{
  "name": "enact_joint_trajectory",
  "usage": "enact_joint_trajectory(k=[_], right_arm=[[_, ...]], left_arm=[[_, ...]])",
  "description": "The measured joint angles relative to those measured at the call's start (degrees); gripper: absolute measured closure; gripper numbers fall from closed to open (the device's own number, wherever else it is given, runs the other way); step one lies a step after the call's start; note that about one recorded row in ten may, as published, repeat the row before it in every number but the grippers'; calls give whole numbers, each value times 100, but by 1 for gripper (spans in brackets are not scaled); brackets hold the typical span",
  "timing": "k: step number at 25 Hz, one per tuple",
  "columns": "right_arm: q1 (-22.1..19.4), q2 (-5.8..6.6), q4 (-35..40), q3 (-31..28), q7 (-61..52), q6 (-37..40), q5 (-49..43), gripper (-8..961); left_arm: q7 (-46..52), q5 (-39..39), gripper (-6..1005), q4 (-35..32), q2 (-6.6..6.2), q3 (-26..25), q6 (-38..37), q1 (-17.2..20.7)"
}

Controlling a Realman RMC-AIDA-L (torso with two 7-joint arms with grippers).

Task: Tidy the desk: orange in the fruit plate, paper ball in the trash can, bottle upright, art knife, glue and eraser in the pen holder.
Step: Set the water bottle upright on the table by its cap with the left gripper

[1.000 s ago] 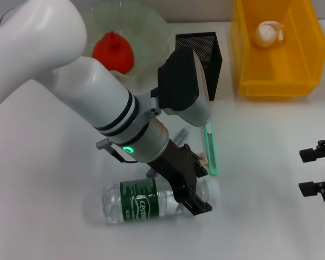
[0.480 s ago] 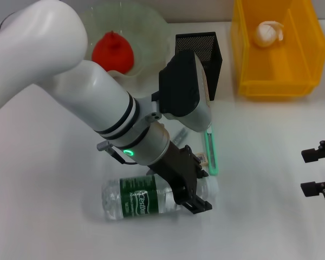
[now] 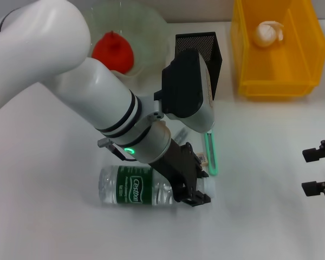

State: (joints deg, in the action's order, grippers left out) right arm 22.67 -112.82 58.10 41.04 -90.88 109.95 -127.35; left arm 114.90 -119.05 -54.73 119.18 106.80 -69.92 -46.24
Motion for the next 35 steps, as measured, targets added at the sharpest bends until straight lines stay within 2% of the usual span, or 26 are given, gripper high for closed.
enact_joint_trajectory(k=[7,8,9,13,15,18,19,20,21,23,25,28,35], right_arm=[[0,7,0,0,1,0,0,155],[0,7,0,0,0,0,0,155],[1,7,-4,0,0,0,0,155],[1,7,-86,0,1,1,0,156],[0,10,-115,0,1,1,0,157],[5,22,-181,0,18,4,1,157],[5,22,-181,0,18,4,1,157],[7,23,-182,0,16,4,0,158],[7,23,-184,0,16,5,1,158],[13,22,-225,0,16,6,5,158],[20,20,-254,0,15,6,5,159],[87,26,-417,0,13,8,5,160],[128,6,-513,0,40,-40,7,161]], left_arm=[[99,-18,567,-295,-19,-164,-211,108],[106,-3,567,-491,-34,-472,-446,221],[103,2,567,-514,-35,-524,-490,237],[56,93,566,-652,-40,-1270,-994,363],[47,148,566,-656,-44,-1468,-1121,384],[47,148,566,-656,-44,-1468,-1121,384],[-69,389,566,-638,-53,-2138,-1495,461],[-69,389,566,-638,-53,-2138,-1495,461],[-200,551,566,-538,-57,-2562,-1758,487],[-200,551,567,-538,-57,-2562,-1758,487],[-551,703,567,-295,-62,-3339,-2211,550],[-776,801,567,-268,-63,-3686,-2383,670],[-1081,923,566,-261,-87,-4114,-2604,881]])
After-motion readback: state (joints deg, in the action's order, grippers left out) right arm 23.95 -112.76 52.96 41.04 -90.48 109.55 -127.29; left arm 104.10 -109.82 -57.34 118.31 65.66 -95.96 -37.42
